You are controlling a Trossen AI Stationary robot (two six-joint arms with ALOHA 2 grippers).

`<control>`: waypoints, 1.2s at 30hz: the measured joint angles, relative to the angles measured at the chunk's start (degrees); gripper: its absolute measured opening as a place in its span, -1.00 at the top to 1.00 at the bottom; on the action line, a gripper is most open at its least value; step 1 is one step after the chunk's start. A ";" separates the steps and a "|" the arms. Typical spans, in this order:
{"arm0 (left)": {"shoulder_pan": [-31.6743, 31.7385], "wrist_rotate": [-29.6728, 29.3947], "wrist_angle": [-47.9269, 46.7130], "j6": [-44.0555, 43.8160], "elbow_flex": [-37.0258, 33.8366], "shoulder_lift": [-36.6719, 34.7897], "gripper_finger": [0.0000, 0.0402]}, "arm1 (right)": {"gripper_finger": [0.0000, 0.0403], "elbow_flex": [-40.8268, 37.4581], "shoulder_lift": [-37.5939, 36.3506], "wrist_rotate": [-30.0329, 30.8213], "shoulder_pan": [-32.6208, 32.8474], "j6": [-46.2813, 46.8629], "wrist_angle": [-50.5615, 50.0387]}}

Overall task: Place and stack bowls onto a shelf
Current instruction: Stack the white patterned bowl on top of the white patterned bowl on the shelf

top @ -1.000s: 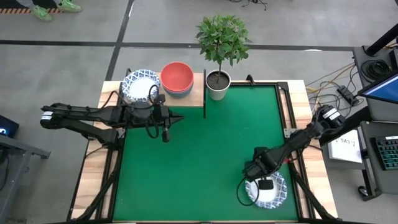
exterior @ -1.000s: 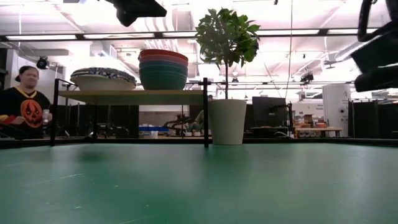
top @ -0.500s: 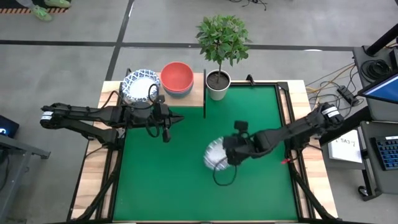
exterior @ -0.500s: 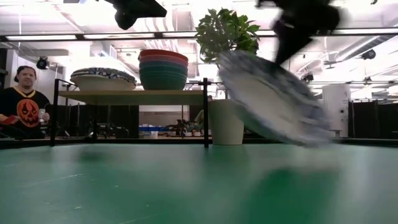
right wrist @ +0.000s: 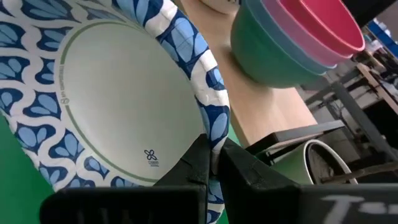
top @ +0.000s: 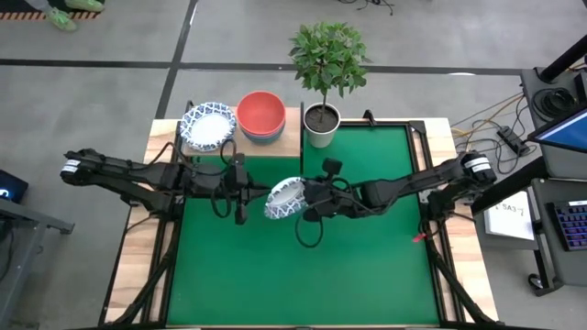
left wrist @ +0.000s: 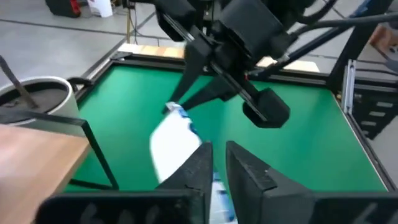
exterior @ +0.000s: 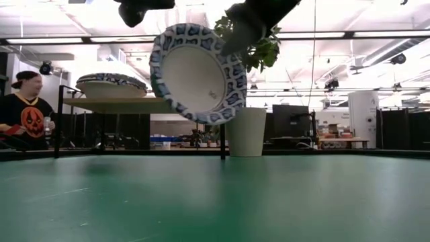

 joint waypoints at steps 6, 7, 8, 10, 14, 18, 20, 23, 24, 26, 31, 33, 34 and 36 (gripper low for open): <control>-0.19 -2.81 -4.56 -1.68 0.00 0.39 0.56 | 0.94 1.64 2.64 0.07 -1.46 -0.08 -0.32; -0.19 -4.35 -5.34 -2.10 0.00 0.52 0.51 | 0.94 1.94 2.97 0.09 -1.58 -0.10 -0.19; -0.17 -5.66 -6.55 -2.60 0.00 0.55 0.45 | 0.94 2.30 3.38 0.10 -1.66 -0.13 -0.16; -0.13 -6.79 -7.25 -3.58 0.00 0.84 0.36 | 0.94 2.95 4.14 0.12 -1.92 -0.35 -0.14; -0.12 -6.78 -7.68 -4.35 0.00 1.69 0.24 | 0.94 4.16 5.51 0.07 -2.28 -1.44 -0.10; -0.16 -6.09 -8.37 -6.03 0.00 2.81 0.21 | 0.94 4.54 5.62 0.17 -2.61 -1.64 0.17; -0.09 -6.10 -8.43 -7.28 0.00 3.70 0.21 | 0.94 4.51 5.49 0.17 -2.70 -1.85 -0.11; -0.05 -6.13 -8.42 -8.37 0.00 5.45 0.21 | 0.94 4.56 5.47 0.18 -2.74 -2.33 0.05; -0.05 -6.13 -8.32 -8.47 0.00 6.09 0.21 | 0.94 4.76 5.45 0.17 -2.72 -2.39 -0.03; -0.05 -6.13 -8.29 -8.82 0.00 7.21 0.22 | 0.94 4.92 5.44 0.15 -2.67 -2.66 0.06; -0.03 -8.05 -7.87 -9.90 0.00 8.58 0.45 | 0.94 4.92 5.41 0.19 -2.70 -3.60 -0.10; -0.04 -8.21 -7.87 -10.41 0.00 8.81 0.64 | 0.94 4.92 5.39 -0.26 -2.70 -3.62 -0.15; -0.05 -8.21 -7.90 -10.76 0.00 8.83 0.76 | 0.93 4.90 5.39 -0.88 -2.70 -3.63 -0.22; -0.05 -8.30 -8.05 -11.85 0.00 8.83 0.93 | 0.88 4.88 5.39 -1.38 -2.74 -3.32 -0.33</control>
